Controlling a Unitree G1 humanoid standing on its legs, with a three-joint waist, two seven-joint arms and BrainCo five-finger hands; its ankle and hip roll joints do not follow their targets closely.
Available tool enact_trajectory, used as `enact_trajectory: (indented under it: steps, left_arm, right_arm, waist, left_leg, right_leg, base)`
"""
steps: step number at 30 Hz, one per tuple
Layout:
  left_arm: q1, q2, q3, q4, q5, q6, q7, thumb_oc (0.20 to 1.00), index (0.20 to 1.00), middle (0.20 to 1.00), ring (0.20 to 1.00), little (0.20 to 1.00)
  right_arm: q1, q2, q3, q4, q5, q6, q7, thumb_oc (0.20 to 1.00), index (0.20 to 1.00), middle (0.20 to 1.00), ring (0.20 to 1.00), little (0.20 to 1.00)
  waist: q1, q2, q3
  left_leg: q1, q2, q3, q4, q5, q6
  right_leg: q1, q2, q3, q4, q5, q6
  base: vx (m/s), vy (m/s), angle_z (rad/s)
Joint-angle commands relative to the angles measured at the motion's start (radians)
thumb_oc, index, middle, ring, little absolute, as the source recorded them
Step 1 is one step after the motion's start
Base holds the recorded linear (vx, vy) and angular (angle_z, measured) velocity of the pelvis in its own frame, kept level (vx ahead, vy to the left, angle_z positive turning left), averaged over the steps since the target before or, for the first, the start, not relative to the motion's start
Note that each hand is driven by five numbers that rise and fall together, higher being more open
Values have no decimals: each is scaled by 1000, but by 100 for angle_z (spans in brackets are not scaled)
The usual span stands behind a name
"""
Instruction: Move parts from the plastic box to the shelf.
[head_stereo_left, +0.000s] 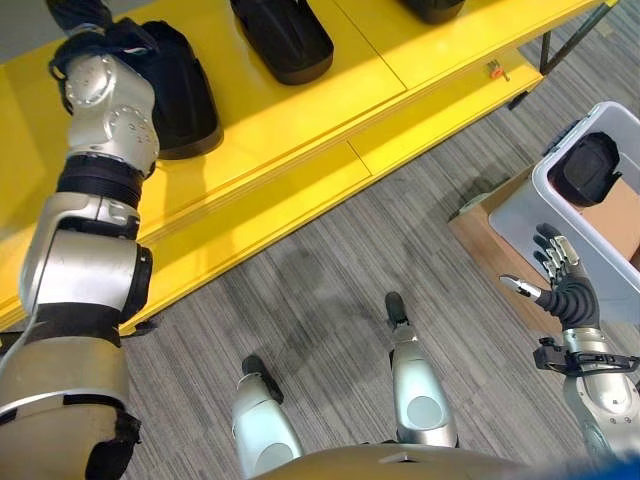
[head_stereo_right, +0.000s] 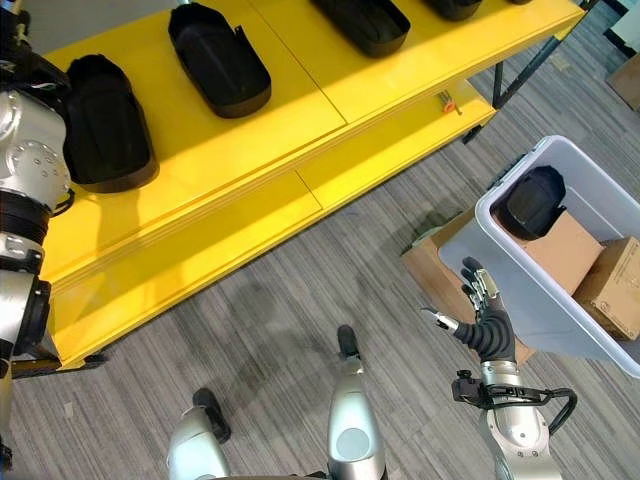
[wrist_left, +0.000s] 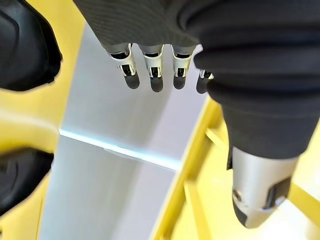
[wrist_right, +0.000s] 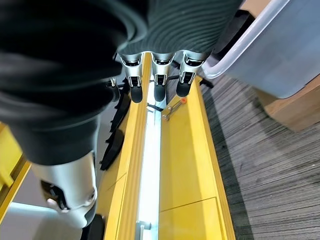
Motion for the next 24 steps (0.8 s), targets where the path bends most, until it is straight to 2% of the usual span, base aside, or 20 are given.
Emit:
enact_trajectory:
  steps: [1,2,3,5,6,10,11,13,14,18,19,24]
  left_arm:
    - [75,54,45,-122,22,-63,-38,1000,1000,1000,1000,1000]
    - [120,41,54,-169,16,-67,-46,1000,1000,1000,1000,1000]
    - [169,39,71,-222,24,-71,-45,1000,1000,1000,1000,1000]
    - [291,11,99,-340,15,-78,-68,1000,1000,1000,1000,1000]
    - [298,11,104,-344,16,-77,-67,1000,1000,1000,1000,1000]
    - [702,-74,205,-675,63,-60,-130,1000,1000,1000,1000,1000]
    - [706,-74,208,-677,64,-59,-129,1000,1000,1000,1000,1000]
    - [825,-112,243,-777,117,-53,-151,1000,1000,1000,1000,1000]
    - [935,-184,274,-864,133,-46,-178,1000,1000,1000,1000,1000]
    - [1048,-233,303,-956,214,-37,-201,1000,1000,1000,1000,1000]
    - [1083,-228,316,-976,271,-36,-205,1000,1000,1000,1000,1000]
    - [1144,-241,316,-1004,296,-23,-217,1000,1000,1000,1000,1000]
  right_arm:
    - [-54,-60,-91,-55,-17,-37,3,1000,1000,1000,1000,1000]
    - [-69,-58,-92,-60,-22,-37,0,1000,1000,1000,1000,1000]
    - [-80,-58,-88,-62,-25,-37,-1,1000,1000,1000,1000,1000]
    - [-126,-60,-70,-74,-28,-35,1,1000,1000,1000,1000,1000]
    - [-126,-62,-68,-74,-28,-36,1,1000,1000,1000,1000,1000]
    - [-303,-72,29,-57,17,-29,13,1000,1000,1000,1000,1000]
    - [-304,-72,31,-56,17,-30,13,1000,1000,1000,1000,1000]
    - [-362,-70,71,-36,62,-25,21,1000,1000,1000,1000,1000]
    - [-410,-72,87,-35,68,-24,25,1000,1000,1000,1000,1000]
    - [-491,-65,95,-19,72,-29,9,1000,1000,1000,1000,1000]
    - [-556,-73,109,4,65,-27,-6,1000,1000,1000,1000,1000]
    - [-643,-78,145,15,23,-11,-27,1000,1000,1000,1000,1000]
  waist:
    - [5,9,-18]
    - [13,7,-19]
    - [13,7,-18]
    - [30,6,-22]
    - [28,7,-23]
    - [77,6,-36]
    - [75,6,-36]
    - [98,4,-38]
    - [112,0,-37]
    - [132,-2,-37]
    - [149,-4,-32]
    - [174,-8,-20]
  left_leg:
    - [38,-46,5,-119,101,32]
    - [42,-48,2,-122,104,32]
    - [37,-52,6,-133,134,44]
    - [42,-55,-1,-142,142,45]
    - [43,-55,-1,-142,142,45]
    - [63,-65,-8,-159,148,54]
    - [64,-65,-9,-159,148,54]
    - [68,-69,-11,-160,146,59]
    - [70,-75,-15,-162,143,62]
    - [62,-82,-26,-157,138,66]
    - [57,-86,-33,-154,136,69]
    - [39,-92,-48,-146,134,74]
  right_leg:
    - [88,-63,-61,79,-150,33]
    - [96,-64,-66,78,-151,32]
    - [92,-66,-71,74,-132,27]
    - [105,-67,-80,69,-131,26]
    - [106,-68,-80,69,-130,26]
    - [142,-74,-99,56,-131,21]
    - [142,-74,-100,56,-131,21]
    - [154,-77,-107,56,-135,19]
    - [161,-78,-111,57,-139,16]
    - [174,-82,-126,57,-145,13]
    - [180,-84,-135,57,-146,12]
    - [188,-86,-156,56,-147,9]
  base:
    - [-7,3,11]
    - [-84,1,12]
    - [-89,11,11]
    - [-43,15,9]
    - [14,20,8]
    - [11,52,9]
    - [14,52,12]
    - [15,51,25]
    - [15,46,29]
    - [12,32,15]
    - [-1,17,6]
    - [-13,5,7]
